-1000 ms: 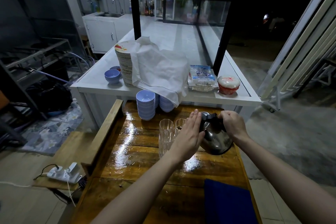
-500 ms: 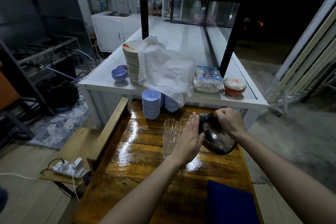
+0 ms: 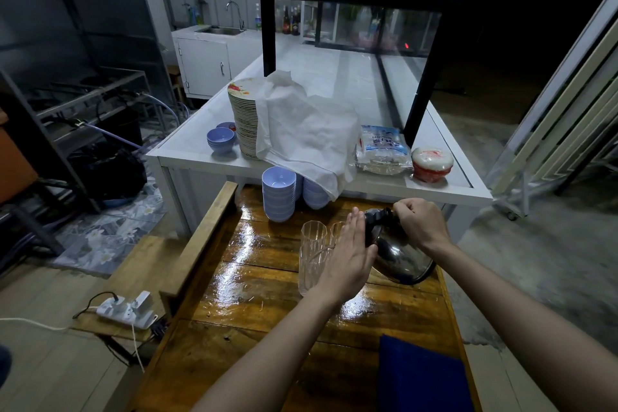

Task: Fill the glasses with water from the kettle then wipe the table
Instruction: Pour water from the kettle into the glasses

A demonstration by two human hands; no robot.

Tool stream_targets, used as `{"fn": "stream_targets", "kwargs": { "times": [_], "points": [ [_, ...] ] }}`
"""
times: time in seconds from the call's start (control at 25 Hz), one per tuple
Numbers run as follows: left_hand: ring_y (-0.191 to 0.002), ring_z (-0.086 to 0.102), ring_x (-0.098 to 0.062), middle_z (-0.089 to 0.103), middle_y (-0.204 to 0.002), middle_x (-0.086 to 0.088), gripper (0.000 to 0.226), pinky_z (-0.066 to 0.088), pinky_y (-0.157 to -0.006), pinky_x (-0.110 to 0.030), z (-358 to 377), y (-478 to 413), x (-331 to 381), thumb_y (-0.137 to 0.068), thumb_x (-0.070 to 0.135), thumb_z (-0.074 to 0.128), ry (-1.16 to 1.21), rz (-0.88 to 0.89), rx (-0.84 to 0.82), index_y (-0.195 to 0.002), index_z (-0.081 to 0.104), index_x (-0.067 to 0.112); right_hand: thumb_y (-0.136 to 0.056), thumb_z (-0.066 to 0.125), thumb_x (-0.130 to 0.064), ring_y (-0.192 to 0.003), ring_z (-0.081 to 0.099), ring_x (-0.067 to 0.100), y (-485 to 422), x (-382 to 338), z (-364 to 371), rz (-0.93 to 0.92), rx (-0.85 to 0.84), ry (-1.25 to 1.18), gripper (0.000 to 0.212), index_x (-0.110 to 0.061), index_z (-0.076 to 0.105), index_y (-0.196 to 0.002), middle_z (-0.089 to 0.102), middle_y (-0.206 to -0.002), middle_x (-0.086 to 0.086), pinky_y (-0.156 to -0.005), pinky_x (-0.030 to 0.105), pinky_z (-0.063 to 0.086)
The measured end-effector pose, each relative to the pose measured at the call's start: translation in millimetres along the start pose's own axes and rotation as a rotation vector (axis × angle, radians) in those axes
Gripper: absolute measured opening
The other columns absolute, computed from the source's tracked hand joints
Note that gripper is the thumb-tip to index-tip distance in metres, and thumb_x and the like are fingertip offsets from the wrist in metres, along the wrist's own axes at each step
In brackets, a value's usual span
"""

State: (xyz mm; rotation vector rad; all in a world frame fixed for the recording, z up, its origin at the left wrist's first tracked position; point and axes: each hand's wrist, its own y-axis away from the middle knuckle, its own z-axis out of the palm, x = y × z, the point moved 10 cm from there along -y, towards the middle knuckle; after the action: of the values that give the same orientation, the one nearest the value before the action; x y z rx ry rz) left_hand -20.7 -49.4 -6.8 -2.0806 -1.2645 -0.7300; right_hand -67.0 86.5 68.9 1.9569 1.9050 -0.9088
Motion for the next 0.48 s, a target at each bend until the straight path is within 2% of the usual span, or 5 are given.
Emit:
{"fn": "stream_targets", "kwargs": {
  "times": [0.28, 0.48],
  "points": [
    [-0.148, -0.020, -0.006, -0.021, -0.162, 0.000, 0.065, -0.011, -0.119, -0.020, -3.1, 0.8, 1.0, -0.106, 0.030, 0.030, 0.023, -0.016, 0.031, -0.154, -0.011, 0.014, -0.078, 0.045, -0.034, -0.047, 0.043, 0.020, -6.9, -8.4, 1.4, -0.043, -0.015, 0.034, 0.038, -0.015, 0.048, -0.045, 0.047, -0.046, 0.003, -0.048, 0.030, 0.031],
    [-0.148, -0.020, -0.007, -0.020, -0.162, -0.001, 0.065, -0.010, -0.119, -0.021, -2.0, 0.3, -0.4, -0.106, 0.030, 0.030, 0.027, -0.021, 0.030, -0.155, -0.010, 0.013, -0.078, 0.043, -0.039, -0.049, 0.048, 0.023, -8.6, -3.8, 5.6, -0.047, -0.021, 0.029, 0.041, -0.012, 0.052, -0.047, 0.051, -0.046, 0.004, -0.049, 0.036, 0.038]
  ]
}}
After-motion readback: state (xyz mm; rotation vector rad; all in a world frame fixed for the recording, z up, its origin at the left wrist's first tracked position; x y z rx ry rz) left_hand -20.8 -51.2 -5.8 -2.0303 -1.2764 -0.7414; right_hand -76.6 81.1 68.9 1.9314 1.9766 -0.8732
